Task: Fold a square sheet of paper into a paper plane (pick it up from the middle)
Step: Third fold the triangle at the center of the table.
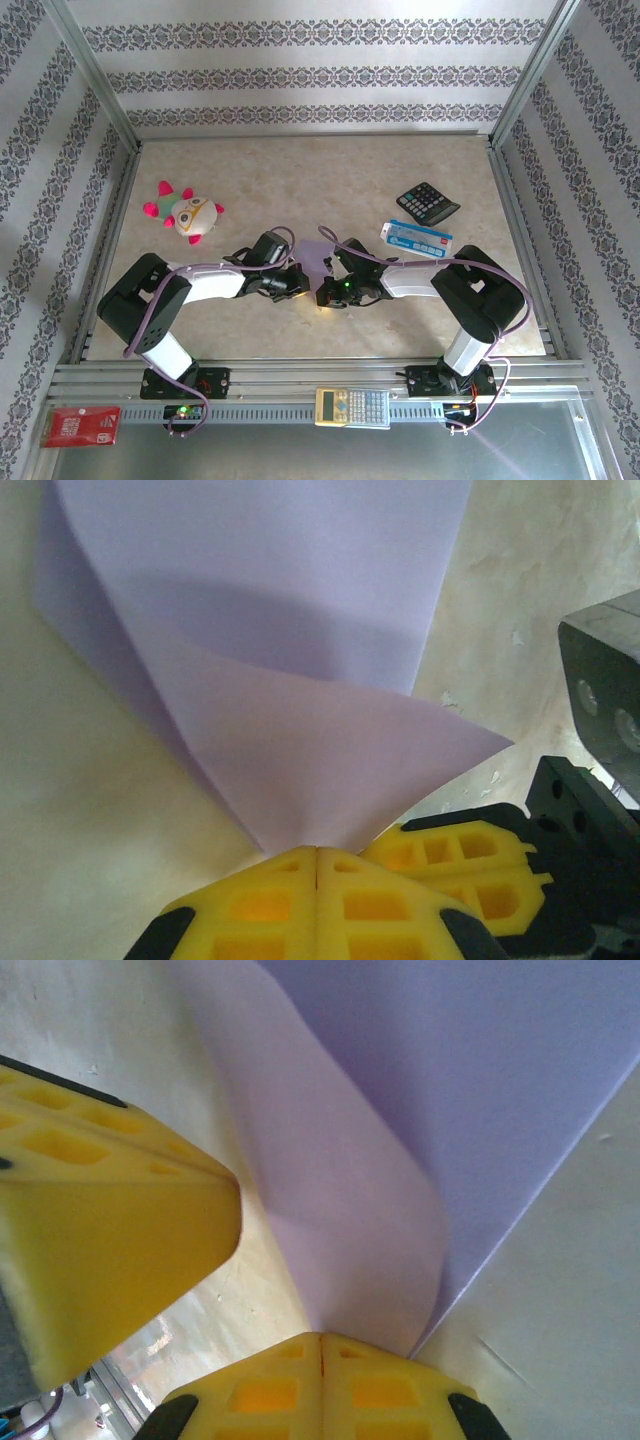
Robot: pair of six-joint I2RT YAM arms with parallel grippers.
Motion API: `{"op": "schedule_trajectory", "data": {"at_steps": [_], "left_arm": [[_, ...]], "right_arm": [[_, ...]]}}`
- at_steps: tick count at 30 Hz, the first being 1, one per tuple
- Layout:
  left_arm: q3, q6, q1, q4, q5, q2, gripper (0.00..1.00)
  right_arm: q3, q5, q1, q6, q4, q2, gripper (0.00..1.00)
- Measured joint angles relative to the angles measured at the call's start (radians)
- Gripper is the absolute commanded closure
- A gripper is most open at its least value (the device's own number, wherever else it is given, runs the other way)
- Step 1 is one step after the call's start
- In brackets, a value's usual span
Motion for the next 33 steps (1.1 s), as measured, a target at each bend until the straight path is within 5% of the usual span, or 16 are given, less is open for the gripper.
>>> {"op": "schedule_trajectory", "data": {"at_steps": [17, 33], "left_arm": [[0.032, 0.002, -0.001, 0.014, 0.022, 0.076, 0.93], [0.091, 0.08, 0.088, -0.024, 0.106, 0.135, 0.88]], "right_arm": [[0.033, 0.0, 0.0, -0.001, -0.063, 0.017, 1.0], [0.035, -0.002, 0.0, -0.004, -0.069, 0.019, 1.0]]}}
